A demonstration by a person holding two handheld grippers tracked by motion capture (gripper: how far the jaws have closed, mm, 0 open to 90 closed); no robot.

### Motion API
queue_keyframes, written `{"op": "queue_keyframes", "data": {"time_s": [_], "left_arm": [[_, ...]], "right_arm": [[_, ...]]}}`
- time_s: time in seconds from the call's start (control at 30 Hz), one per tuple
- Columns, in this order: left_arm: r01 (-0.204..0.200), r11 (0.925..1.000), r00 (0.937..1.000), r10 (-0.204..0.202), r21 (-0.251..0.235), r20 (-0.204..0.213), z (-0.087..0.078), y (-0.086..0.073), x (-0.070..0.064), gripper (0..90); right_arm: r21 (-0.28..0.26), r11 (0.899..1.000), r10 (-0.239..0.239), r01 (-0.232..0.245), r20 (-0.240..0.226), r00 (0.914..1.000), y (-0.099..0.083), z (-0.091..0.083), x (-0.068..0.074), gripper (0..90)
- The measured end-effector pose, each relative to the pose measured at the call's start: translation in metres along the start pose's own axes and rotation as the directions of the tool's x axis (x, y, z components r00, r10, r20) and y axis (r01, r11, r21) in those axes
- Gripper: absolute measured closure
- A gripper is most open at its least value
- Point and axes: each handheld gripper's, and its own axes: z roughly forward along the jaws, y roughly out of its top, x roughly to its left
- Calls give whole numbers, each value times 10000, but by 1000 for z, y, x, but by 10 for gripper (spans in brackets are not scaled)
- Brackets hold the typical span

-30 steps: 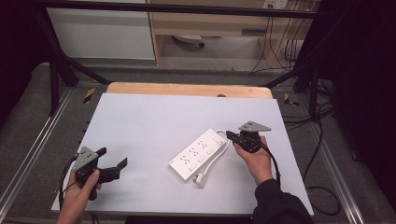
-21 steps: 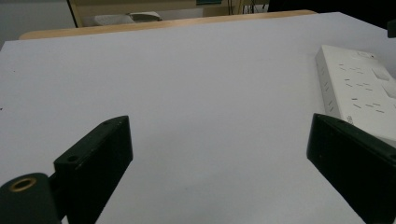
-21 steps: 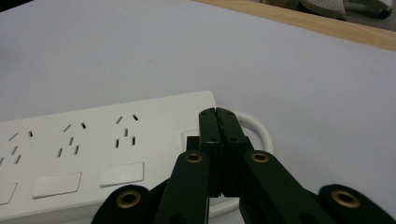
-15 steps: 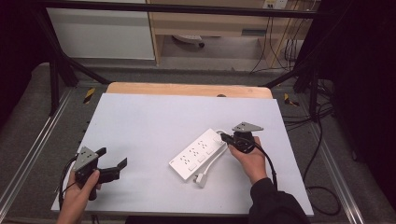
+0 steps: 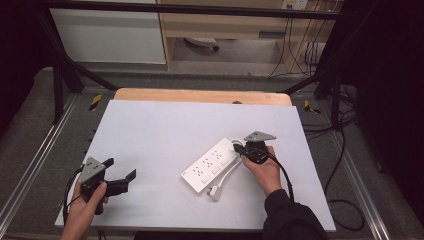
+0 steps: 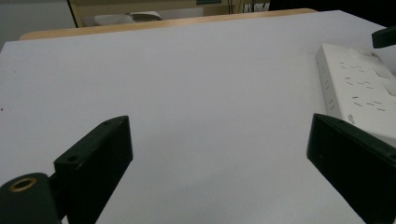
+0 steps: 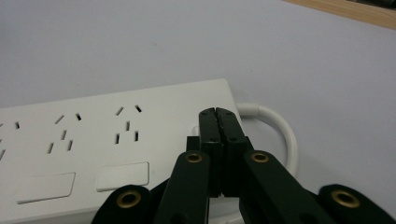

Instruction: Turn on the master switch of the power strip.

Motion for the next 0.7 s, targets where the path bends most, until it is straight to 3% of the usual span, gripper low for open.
{"op": "queue_keyframes", "data": {"time_s": [0.7], "left_arm": [[-30, 10000, 10000, 30, -16, 9, 0, 0, 0, 71]], "right_arm": [[155, 9998, 84, -87, 211, 9997, -1, 9, -3, 900]]}}
